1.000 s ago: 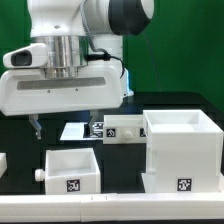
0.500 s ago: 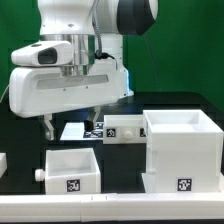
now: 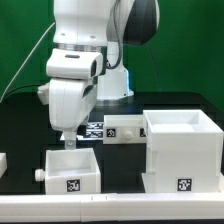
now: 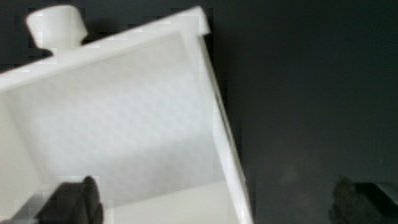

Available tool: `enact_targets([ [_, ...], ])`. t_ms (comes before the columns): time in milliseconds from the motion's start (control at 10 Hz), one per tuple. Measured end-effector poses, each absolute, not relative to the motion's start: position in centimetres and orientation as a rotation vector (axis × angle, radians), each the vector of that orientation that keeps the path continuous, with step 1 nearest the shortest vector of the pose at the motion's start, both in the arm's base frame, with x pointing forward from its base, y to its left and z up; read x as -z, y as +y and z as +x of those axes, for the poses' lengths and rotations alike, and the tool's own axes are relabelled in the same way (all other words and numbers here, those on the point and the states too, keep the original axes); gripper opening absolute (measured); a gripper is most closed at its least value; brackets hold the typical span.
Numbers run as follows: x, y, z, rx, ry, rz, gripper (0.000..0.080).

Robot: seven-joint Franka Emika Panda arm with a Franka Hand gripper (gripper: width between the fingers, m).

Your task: Assemble drawer

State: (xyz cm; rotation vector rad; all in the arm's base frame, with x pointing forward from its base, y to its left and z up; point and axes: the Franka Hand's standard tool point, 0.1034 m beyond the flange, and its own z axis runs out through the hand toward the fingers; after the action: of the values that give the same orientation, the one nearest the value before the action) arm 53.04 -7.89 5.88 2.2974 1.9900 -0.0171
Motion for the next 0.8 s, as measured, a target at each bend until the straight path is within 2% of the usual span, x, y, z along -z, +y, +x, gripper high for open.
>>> enact_targets([
  [400,-5.7,-8.6,52.8,0.068,2.179,2.101,0.0649],
  [600,-3.7,-9.3,52.3,0.109,2.185,2.124,0.0649],
  [800,-2.9,-10.4,52.2,0.13,2.175,2.147,0.0649],
])
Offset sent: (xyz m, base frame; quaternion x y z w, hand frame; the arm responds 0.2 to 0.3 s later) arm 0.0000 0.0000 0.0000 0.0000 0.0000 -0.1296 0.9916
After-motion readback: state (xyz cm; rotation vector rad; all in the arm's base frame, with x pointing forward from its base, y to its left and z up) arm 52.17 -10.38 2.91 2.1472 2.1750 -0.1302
